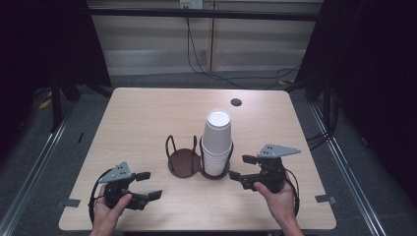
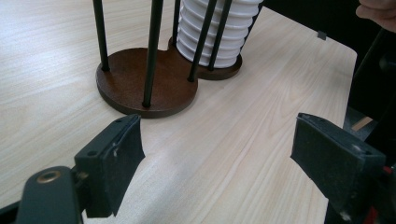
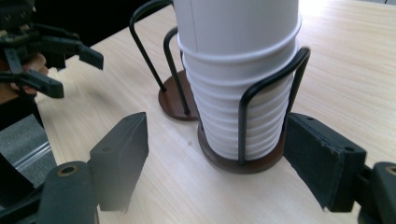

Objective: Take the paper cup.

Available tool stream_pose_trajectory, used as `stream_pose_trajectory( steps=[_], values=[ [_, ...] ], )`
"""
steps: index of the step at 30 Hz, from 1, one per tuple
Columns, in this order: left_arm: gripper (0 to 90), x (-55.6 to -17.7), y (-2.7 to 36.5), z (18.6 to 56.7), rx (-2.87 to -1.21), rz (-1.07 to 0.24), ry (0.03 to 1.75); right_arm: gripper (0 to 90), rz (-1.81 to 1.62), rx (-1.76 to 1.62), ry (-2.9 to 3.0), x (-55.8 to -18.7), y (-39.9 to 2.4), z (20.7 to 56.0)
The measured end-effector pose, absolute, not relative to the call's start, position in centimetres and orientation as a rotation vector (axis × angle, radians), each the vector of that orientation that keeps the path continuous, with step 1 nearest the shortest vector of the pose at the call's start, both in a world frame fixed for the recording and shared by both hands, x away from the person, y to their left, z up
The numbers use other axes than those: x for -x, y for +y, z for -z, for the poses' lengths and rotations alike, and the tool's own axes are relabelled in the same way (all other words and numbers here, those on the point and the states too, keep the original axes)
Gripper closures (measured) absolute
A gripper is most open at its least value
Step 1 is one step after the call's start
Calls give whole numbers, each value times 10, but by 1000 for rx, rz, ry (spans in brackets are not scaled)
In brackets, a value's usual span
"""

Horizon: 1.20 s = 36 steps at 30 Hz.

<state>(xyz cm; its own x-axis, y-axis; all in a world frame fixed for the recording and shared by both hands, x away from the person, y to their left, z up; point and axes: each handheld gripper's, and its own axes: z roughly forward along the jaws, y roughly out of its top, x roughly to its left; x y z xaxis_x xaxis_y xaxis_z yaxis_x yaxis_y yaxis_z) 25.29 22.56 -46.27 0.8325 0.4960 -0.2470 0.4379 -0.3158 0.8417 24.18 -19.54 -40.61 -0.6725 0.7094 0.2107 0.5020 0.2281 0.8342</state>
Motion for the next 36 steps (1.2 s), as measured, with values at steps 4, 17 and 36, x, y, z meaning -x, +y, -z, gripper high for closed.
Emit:
stream_pose_trajectory(
  steps=[4, 17, 36],
  values=[
    [164, -252, 226, 462, -1948, -55, 667, 216, -1451, -1145, 2321, -249, -196, 399],
    [164, -251, 227, 460, -1951, -72, 660, 184, -1483, -1099, 2337, -268, -189, 374],
    [162, -252, 223, 460, -1973, -74, 636, 177, -1423, -1041, 2414, -294, -184, 341]
  ],
)
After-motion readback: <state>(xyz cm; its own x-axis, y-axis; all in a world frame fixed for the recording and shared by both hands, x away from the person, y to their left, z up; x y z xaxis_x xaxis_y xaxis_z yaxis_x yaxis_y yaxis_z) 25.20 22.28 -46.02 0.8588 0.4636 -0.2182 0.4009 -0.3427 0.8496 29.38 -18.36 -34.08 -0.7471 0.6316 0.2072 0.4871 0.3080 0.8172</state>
